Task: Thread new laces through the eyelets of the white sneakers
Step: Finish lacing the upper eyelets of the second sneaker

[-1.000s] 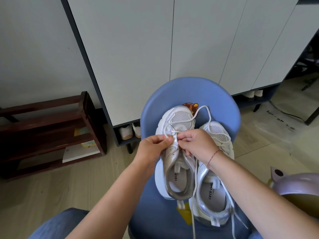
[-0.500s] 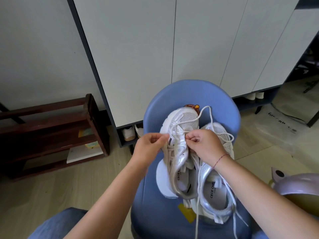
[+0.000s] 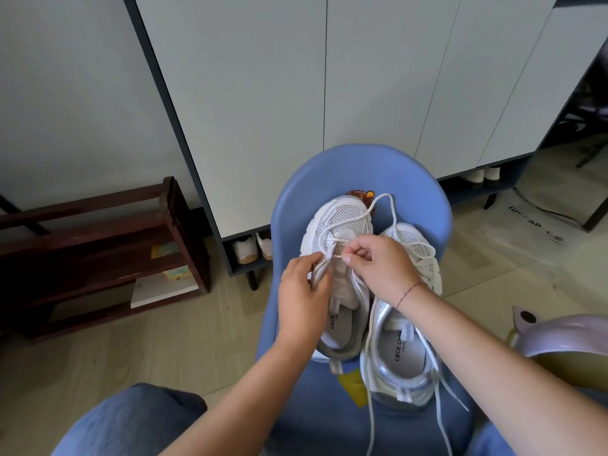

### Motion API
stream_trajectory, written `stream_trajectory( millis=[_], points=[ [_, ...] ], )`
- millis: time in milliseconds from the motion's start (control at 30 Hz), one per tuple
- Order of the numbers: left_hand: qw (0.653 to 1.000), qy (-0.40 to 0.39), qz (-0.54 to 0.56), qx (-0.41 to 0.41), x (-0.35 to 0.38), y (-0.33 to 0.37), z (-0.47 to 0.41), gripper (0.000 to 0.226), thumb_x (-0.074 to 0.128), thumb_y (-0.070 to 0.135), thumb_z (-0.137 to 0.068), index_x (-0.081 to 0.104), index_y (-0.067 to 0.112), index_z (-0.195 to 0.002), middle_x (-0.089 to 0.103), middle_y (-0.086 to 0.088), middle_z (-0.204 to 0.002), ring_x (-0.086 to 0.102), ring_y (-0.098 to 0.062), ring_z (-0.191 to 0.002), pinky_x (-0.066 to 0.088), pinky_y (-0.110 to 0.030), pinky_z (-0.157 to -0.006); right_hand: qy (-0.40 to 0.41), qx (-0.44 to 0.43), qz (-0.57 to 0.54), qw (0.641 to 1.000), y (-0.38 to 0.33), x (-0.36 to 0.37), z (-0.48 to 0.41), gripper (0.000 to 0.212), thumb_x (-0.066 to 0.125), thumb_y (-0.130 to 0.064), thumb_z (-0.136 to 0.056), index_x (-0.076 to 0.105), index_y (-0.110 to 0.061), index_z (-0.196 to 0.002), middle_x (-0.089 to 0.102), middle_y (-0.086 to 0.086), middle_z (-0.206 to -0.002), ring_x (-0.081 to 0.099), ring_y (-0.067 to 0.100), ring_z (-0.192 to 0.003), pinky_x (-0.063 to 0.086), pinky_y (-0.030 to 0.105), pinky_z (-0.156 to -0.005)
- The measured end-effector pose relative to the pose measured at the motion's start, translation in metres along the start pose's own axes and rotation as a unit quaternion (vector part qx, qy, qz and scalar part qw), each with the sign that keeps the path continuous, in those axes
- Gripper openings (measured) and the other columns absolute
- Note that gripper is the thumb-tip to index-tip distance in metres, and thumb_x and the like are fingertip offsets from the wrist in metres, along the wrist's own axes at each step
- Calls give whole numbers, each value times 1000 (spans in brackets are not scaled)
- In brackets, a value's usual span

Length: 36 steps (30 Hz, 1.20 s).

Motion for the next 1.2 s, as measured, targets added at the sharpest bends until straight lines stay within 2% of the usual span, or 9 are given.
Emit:
stream_trajectory(
  millis=[100,267,400,533,667,800,967,1133,1200],
  points=[
    [995,15,82,-63,2,-7,0,25,58,24,-95,64,19,-118,60,12,-115,54,18,-95,37,3,-77,12,-26,27,999,0,-15,4,15,67,-10,-82,65,-22,-72,52,-13,-78,49,1,-65,36,6,-64],
    [979,30,170,-110,5,-11,2,21,56,21,-96,64,30,-113,61,7,-121,58,0,-109,44,-22,-99,22,46,70,996,23,-67,9,17,69,-8,-80,66,-20,-70,60,-2,-78,57,17,-75,43,26,-73],
    [981,40,163,-101,9,-7,4,21,56,20,-96,64,30,-113,58,11,-118,55,8,-102,42,-19,-97,64,128,166,976,45,-105,10,16,65,-8,-82,68,-14,-68,67,9,-83,59,27,-78,40,27,-66],
    [978,32,180,-104,13,-7,6,23,60,24,-93,63,31,-115,58,14,-122,55,4,-110,42,-20,-99,74,48,95,992,24,-80,8,7,73,-16,-79,71,-22,-82,56,-1,-84,55,10,-73,41,24,-73],
    [978,14,184,-100,14,-4,7,24,63,28,-91,61,34,-115,57,13,-125,53,3,-115,42,-19,-100,39,-44,0,998,1,-35,6,14,76,-14,-76,74,-21,-87,52,-9,-76,49,-1,-62,39,9,-67],
    [981,9,173,-82,13,-5,7,25,61,28,-93,62,30,-117,57,12,-125,53,5,-114,41,-12,-95,10,-74,69,995,3,3,-2,13,74,-19,-78,74,-22,-91,49,-11,-79,50,3,-69,44,21,-72],
    [984,9,163,-74,13,-6,5,28,57,28,-95,63,25,-122,56,13,-124,53,6,-114,41,-19,-101,31,-78,122,989,-1,13,-4,4,71,-25,-81,72,-21,-81,48,-11,-80,54,12,-75,47,31,-71],
    [980,22,177,-92,14,-8,4,19,57,29,-95,64,32,-113,60,13,-122,54,5,-112,40,-23,-104,32,-51,95,994,3,-14,-7,10,71,-17,-79,69,-18,-70,45,-13,-67,44,-2,-61,34,16,-59],
    [979,21,180,-95,13,-7,4,16,57,29,-95,63,36,-108,59,13,-122,54,5,-113,40,-23,-105,45,-19,113,992,15,-36,-9,9,72,-14,-78,70,-14,-69,48,-13,-63,46,1,-60,32,19,-58]
  ],
)
Point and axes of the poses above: each hand's wrist, its own z-axis away from the middle knuckle, its own x-axis out of the palm, y = z × x, the point moved 3 cm from there along -z, towards the middle knuckle
